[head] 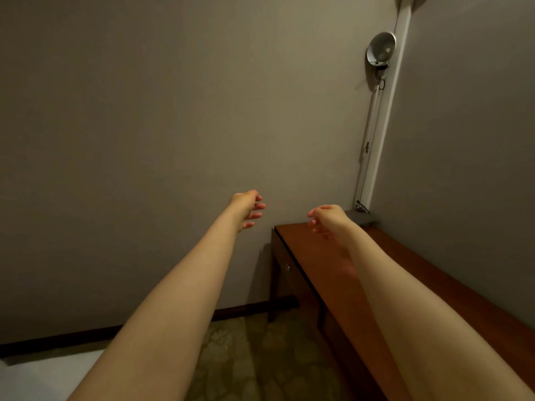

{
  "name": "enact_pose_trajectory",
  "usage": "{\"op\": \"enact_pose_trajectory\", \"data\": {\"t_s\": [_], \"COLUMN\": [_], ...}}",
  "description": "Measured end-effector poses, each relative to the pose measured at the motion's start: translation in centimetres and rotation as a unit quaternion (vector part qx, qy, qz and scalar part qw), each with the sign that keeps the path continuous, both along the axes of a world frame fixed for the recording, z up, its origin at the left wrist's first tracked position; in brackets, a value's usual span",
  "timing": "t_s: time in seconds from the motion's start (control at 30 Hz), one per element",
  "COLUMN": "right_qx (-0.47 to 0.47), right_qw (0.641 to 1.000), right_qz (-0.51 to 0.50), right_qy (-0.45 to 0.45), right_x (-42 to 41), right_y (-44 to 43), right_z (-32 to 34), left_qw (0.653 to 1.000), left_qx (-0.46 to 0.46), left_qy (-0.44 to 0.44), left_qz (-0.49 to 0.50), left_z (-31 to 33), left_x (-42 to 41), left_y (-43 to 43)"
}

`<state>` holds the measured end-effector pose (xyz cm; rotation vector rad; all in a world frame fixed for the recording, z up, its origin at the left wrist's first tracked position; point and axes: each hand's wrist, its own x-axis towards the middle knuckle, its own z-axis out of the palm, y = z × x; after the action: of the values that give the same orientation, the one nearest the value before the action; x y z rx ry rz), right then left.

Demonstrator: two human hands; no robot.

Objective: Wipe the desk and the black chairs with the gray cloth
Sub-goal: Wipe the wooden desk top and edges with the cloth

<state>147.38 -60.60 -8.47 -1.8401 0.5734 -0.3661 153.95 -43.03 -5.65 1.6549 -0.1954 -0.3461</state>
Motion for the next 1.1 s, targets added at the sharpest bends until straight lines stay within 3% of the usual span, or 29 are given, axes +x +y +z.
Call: {"op": "enact_pose_trajectory", "data": {"t_s": [0.27,0.57,1.1], "right_qx": [-0.002,0.017,0.043], "right_qw": [0.999,0.99,0.97], "right_qz": [-0.051,-0.141,-0.238], "right_qy": [-0.009,0.013,0.036], "right_x": [12.9,20.0,32.3], "right_y": [-3.0,-9.2,-30.5], "right_z": [-0.2,-2.4,-7.1], "left_qw": [0.996,0.988,0.97], "left_qx": [0.02,0.057,0.095], "left_qy": [-0.037,0.0,-0.01], "left_qz": [-0.08,-0.14,-0.224], "left_z": [1.8,-2.2,-5.4], "left_x": [14.0,25.4,39.1], "left_y": [-4.7,-11.0,-33.2]}}
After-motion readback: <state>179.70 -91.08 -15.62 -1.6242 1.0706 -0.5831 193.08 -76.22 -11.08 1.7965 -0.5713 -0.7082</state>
